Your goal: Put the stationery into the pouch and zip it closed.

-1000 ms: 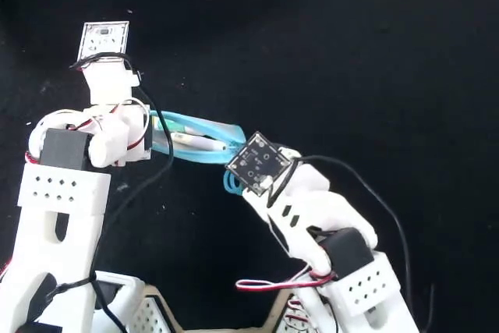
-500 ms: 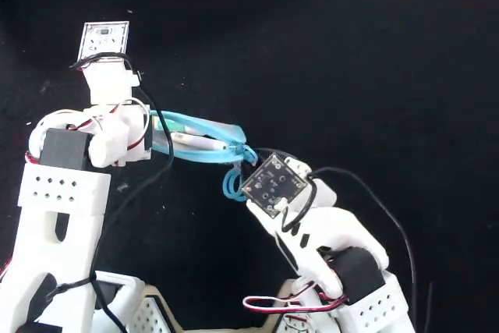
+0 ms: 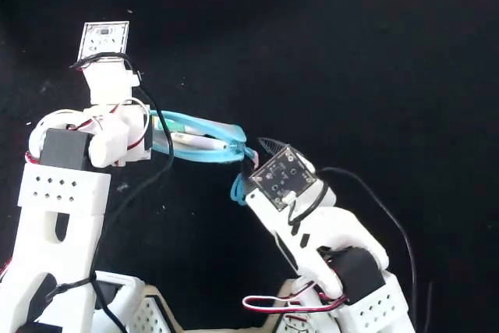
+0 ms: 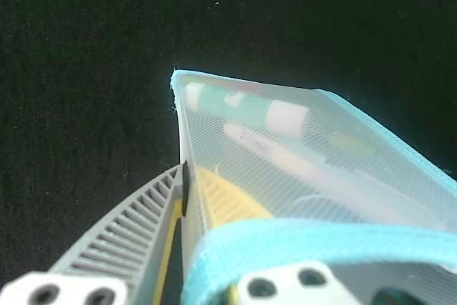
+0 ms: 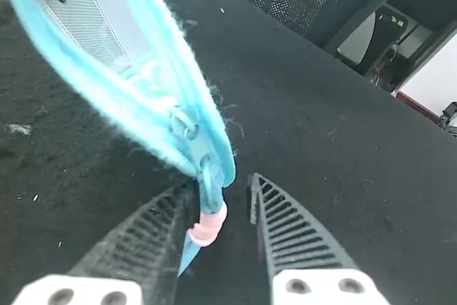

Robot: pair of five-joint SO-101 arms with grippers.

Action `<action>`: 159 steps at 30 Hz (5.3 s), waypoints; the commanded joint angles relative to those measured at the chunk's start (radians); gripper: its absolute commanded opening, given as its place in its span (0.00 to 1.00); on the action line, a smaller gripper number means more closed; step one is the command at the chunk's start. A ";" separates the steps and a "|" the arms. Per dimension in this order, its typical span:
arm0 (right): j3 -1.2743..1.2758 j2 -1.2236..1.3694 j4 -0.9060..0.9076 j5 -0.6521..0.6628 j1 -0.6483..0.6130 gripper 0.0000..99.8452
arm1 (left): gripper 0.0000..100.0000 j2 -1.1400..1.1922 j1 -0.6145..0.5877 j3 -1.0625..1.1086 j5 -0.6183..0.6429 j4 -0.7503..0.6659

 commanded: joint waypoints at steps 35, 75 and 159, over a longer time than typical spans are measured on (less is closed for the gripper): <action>0.039 -0.019 -0.143 0.089 0.107 0.01 | 0.03 0.012 0.016 0.053 -0.040 -0.017; -0.410 0.217 0.057 0.095 0.103 0.01 | 0.16 0.002 0.016 -0.309 -0.043 0.146; -0.788 0.819 0.008 0.032 0.074 0.01 | 0.19 0.000 -0.194 -0.619 -0.261 0.456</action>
